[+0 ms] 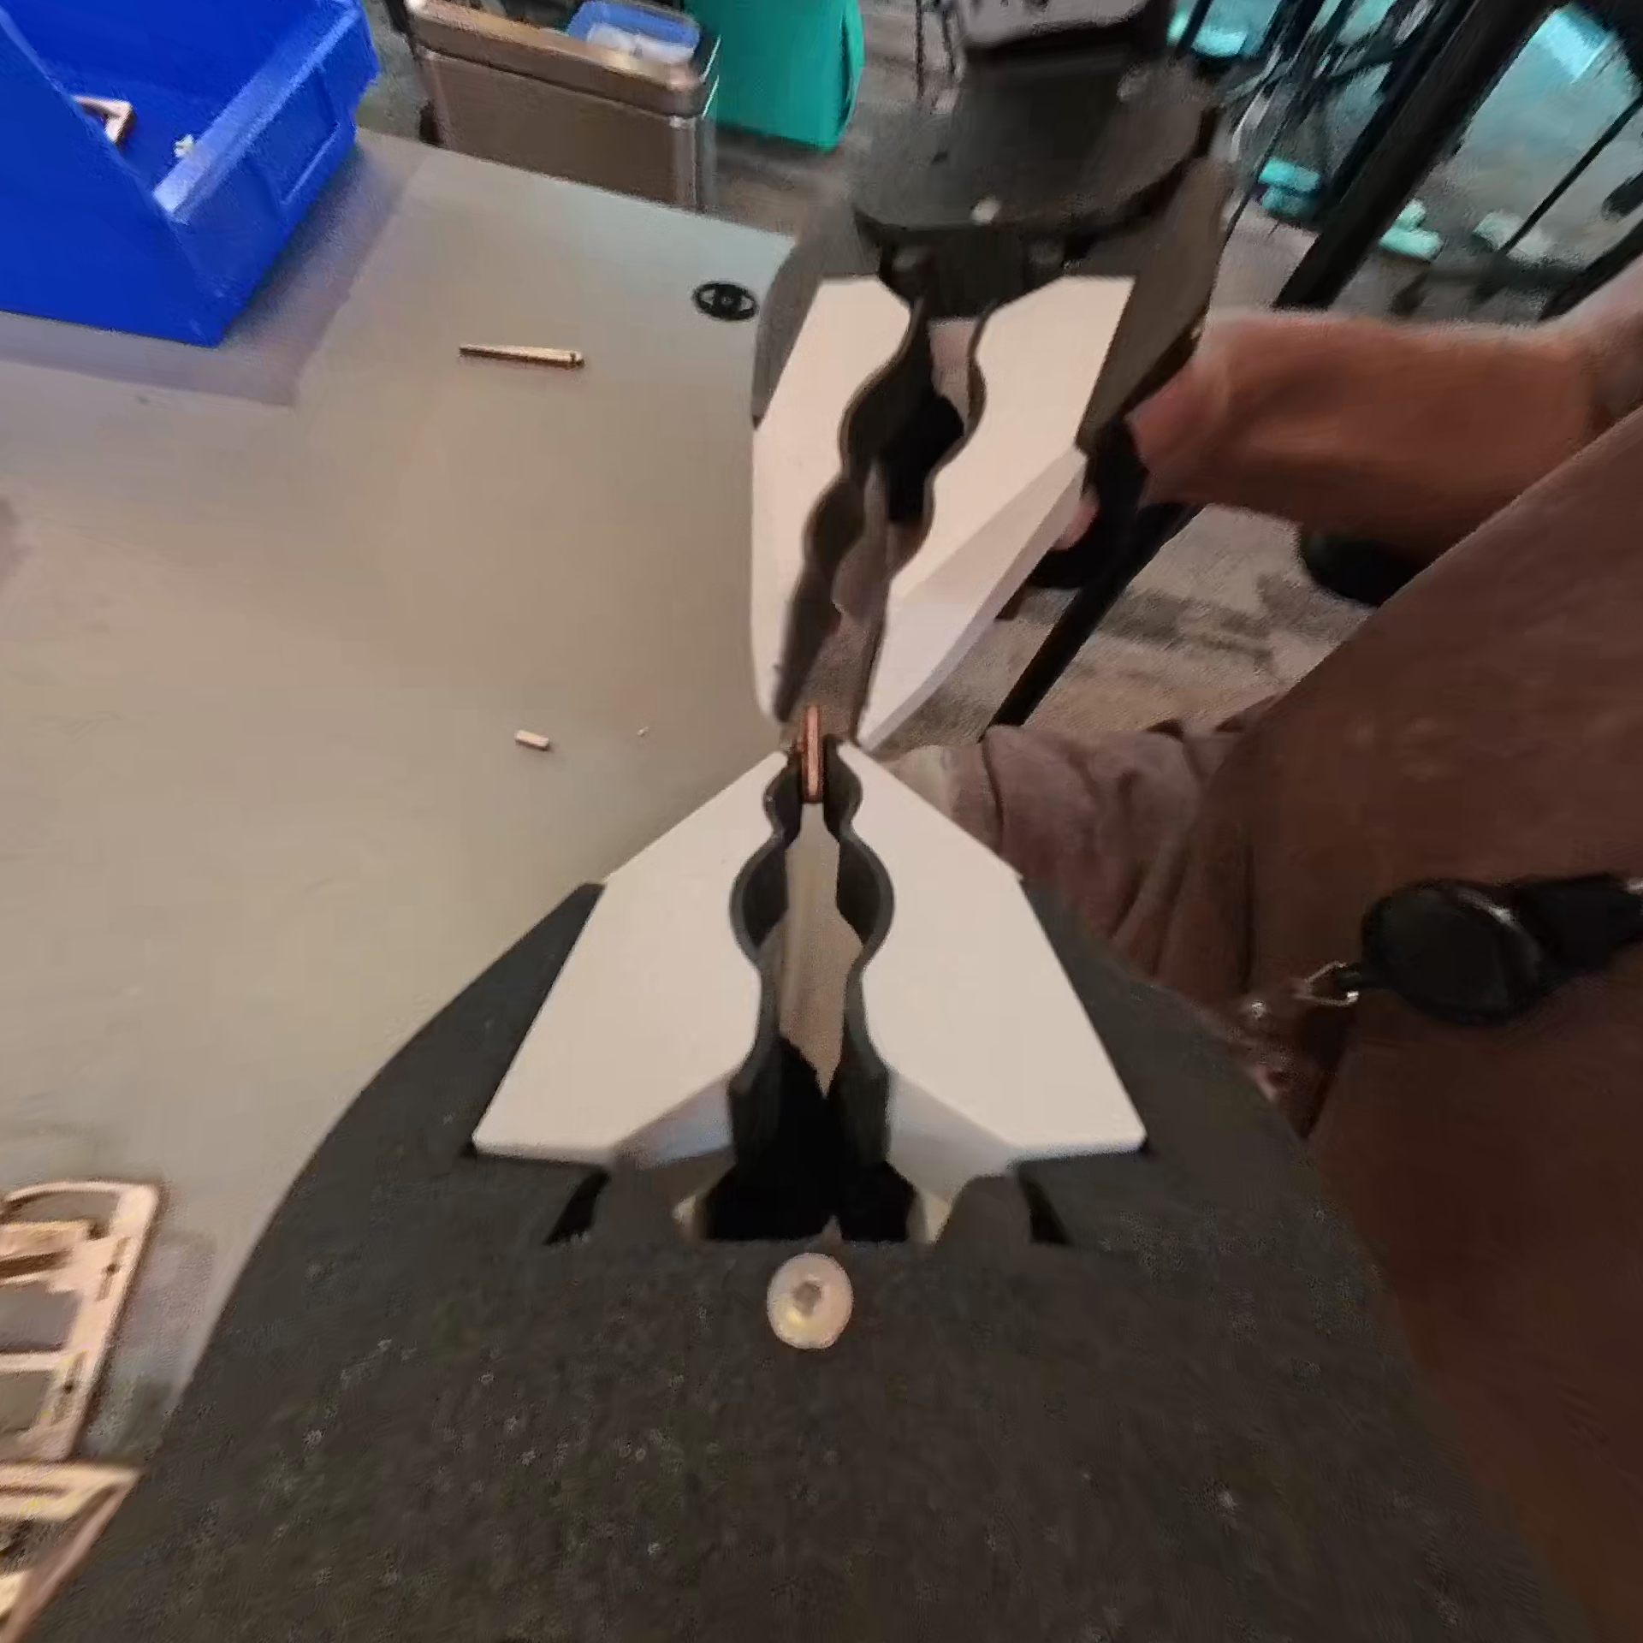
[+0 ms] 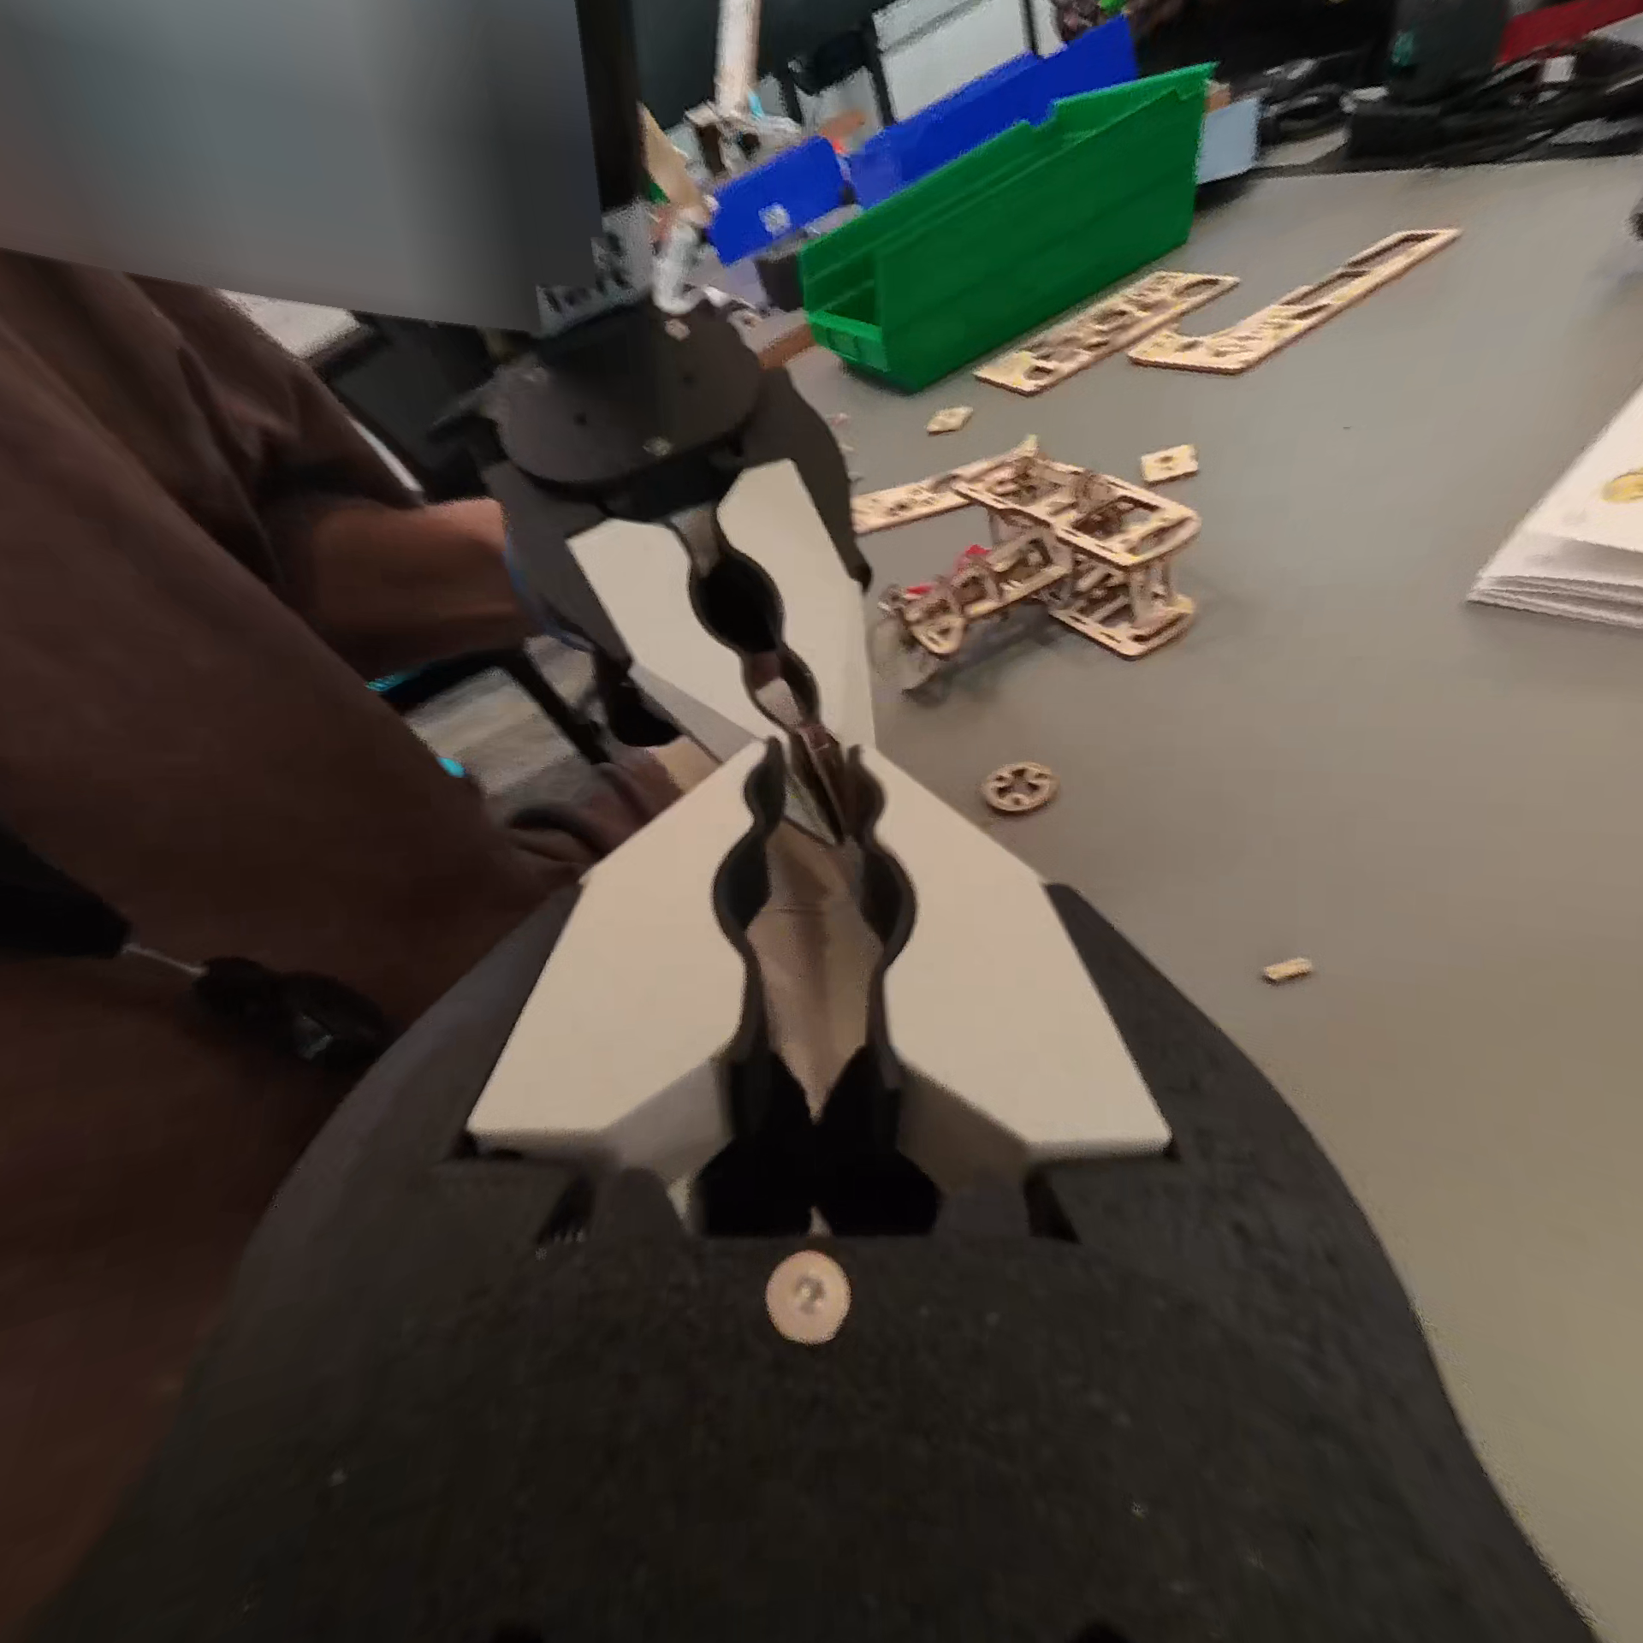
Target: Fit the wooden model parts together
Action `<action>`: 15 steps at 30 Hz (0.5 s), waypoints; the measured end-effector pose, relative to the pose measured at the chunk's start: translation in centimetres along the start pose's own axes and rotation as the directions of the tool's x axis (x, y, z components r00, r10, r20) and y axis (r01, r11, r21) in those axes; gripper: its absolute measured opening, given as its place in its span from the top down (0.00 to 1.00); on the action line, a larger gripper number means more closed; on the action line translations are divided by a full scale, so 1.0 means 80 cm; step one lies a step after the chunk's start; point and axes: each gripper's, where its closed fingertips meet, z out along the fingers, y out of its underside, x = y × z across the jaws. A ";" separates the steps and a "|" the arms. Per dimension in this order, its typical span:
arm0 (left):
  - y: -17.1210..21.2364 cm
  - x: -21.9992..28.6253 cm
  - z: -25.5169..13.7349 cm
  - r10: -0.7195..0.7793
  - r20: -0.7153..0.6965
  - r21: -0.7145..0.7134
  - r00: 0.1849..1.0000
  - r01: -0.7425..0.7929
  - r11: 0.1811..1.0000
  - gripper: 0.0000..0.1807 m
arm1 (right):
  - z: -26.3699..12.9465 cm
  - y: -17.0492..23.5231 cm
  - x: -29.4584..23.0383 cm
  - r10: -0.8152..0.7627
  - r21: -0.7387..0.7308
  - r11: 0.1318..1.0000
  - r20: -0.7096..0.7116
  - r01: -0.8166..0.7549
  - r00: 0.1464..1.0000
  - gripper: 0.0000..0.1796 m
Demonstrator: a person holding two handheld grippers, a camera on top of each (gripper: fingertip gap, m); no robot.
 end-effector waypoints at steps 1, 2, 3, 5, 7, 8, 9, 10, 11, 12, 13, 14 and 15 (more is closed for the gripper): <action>-0.002 0.003 -0.001 -0.021 -0.027 0.024 0.999 0.022 0.999 0.99 | -0.001 -0.003 -0.002 0.038 0.018 0.999 0.033 -0.039 0.999 0.97; -0.005 0.007 -0.003 -0.043 -0.054 0.047 0.998 0.046 0.998 0.99 | -0.001 -0.004 -0.004 0.077 0.033 0.996 0.070 -0.080 0.995 0.97; -0.007 0.010 -0.004 -0.070 -0.087 0.064 0.994 0.076 0.995 0.99 | -0.002 -0.005 -0.007 0.126 0.041 0.991 0.118 -0.131 0.985 0.98; -0.008 0.014 -0.005 -0.104 -0.124 0.086 0.987 0.115 0.990 0.99 | -0.003 -0.005 -0.009 0.218 0.032 0.973 0.195 -0.229 0.956 0.99; -0.010 0.015 -0.005 -0.132 -0.142 0.106 0.981 0.147 0.983 0.99 | -0.004 -0.007 -0.008 0.256 0.037 0.962 0.221 -0.271 0.941 0.99; -0.012 0.016 -0.007 -0.154 -0.163 0.121 0.974 0.175 0.977 0.97 | -0.004 -0.009 -0.007 0.281 0.044 0.953 0.237 -0.300 0.930 1.00; -0.015 0.014 -0.009 -0.180 -0.172 0.142 0.969 0.205 0.968 0.96 | -0.005 -0.011 -0.005 0.307 0.055 0.942 0.247 -0.330 0.919 1.00; -0.017 0.011 -0.012 -0.201 -0.176 0.162 0.964 0.230 0.960 0.95 | -0.005 -0.013 -0.003 0.325 0.067 0.934 0.254 -0.352 0.911 1.00; -0.017 0.010 -0.015 -0.214 -0.185 0.173 0.959 0.246 0.954 0.95 | -0.005 -0.014 -0.002 0.339 0.070 0.927 0.263 -0.368 0.903 1.00; -0.016 0.009 -0.017 -0.218 -0.189 0.178 0.957 0.252 0.951 0.96 | -0.005 -0.014 -0.002 0.343 0.069 0.926 0.263 -0.372 0.902 1.00; -0.014 0.008 -0.017 -0.223 -0.183 0.176 0.957 0.255 0.951 0.97 | -0.003 -0.013 0.000 0.338 0.068 0.929 0.250 -0.365 0.907 0.99; -0.012 0.007 -0.016 -0.225 -0.176 0.172 0.959 0.254 0.952 0.98 | -0.001 -0.012 0.000 0.332 0.067 0.932 0.239 -0.357 0.912 1.00; -0.010 0.004 -0.016 -0.230 -0.164 0.171 0.959 0.257 0.951 0.99 | 0.001 -0.012 0.003 0.330 0.067 0.934 0.217 -0.351 0.919 0.99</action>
